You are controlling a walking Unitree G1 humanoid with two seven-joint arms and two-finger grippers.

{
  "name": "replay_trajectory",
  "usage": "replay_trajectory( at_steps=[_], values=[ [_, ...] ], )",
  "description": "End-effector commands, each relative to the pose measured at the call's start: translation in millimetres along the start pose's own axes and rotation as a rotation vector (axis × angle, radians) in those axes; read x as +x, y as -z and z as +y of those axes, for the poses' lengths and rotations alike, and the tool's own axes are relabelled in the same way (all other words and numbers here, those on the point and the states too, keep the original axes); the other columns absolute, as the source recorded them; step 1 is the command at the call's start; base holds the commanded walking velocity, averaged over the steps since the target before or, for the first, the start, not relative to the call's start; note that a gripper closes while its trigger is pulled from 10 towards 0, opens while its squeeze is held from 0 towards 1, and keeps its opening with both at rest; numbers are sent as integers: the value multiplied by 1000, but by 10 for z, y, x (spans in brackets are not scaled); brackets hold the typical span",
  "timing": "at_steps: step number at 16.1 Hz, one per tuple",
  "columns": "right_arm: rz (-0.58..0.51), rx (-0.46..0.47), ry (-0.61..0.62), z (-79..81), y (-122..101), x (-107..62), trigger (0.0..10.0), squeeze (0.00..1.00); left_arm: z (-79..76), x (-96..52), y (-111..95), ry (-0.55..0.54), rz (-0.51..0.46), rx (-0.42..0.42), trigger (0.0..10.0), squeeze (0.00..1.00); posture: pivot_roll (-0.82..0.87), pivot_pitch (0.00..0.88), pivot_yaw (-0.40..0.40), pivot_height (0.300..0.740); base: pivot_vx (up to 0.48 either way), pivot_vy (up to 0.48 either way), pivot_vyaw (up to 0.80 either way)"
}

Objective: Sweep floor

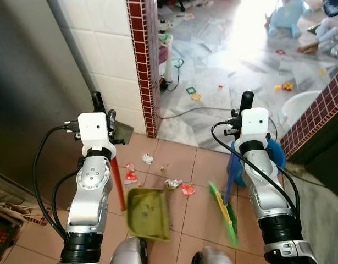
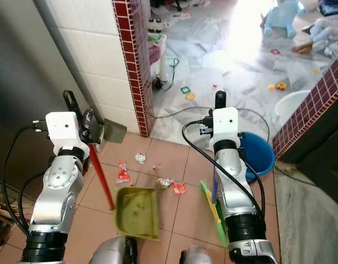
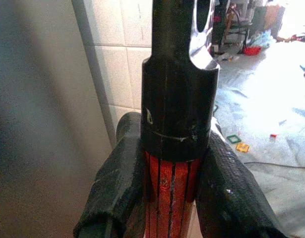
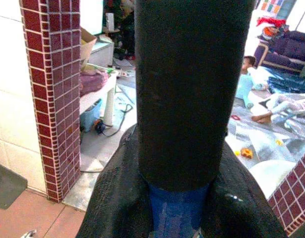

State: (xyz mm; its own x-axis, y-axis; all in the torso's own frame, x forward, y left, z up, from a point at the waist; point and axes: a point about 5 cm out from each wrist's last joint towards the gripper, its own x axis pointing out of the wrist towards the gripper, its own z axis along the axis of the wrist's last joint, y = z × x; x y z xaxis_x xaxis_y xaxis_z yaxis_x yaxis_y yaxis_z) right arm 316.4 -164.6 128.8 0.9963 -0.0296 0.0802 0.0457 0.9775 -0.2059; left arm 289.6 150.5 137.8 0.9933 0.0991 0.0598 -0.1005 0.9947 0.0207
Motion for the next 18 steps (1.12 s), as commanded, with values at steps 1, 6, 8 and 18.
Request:
replay_trajectory(
  at_steps=[1, 6, 8, 18],
  values=[
    [-41, -2, -1, 7, -85, 25, 10000, 0, -15, 45, -150, 5, -76, -1, 10000, 0, -80, 78, 10, 740, 300, 0, 0],
    [-45, 8, -1, -2, -87, 32, 10000, 0, -31, 58, -156, 11, -79, -2, 10000, 0, -83, 73, 11, 740, 313, 0, 0],
    [-46, 8, -1, -4, -88, 37, 10000, 0, -35, 64, -162, 12, -84, -8, 10000, 0, -83, 71, 11, 740, 334, 0, 0],
    [-36, 8, -1, -4, -58, 32, 10000, 0, 16, 87, -187, -36, -91, -8, 10000, 0, -82, 76, 11, 740, 218, 0, 0]
  ],
)
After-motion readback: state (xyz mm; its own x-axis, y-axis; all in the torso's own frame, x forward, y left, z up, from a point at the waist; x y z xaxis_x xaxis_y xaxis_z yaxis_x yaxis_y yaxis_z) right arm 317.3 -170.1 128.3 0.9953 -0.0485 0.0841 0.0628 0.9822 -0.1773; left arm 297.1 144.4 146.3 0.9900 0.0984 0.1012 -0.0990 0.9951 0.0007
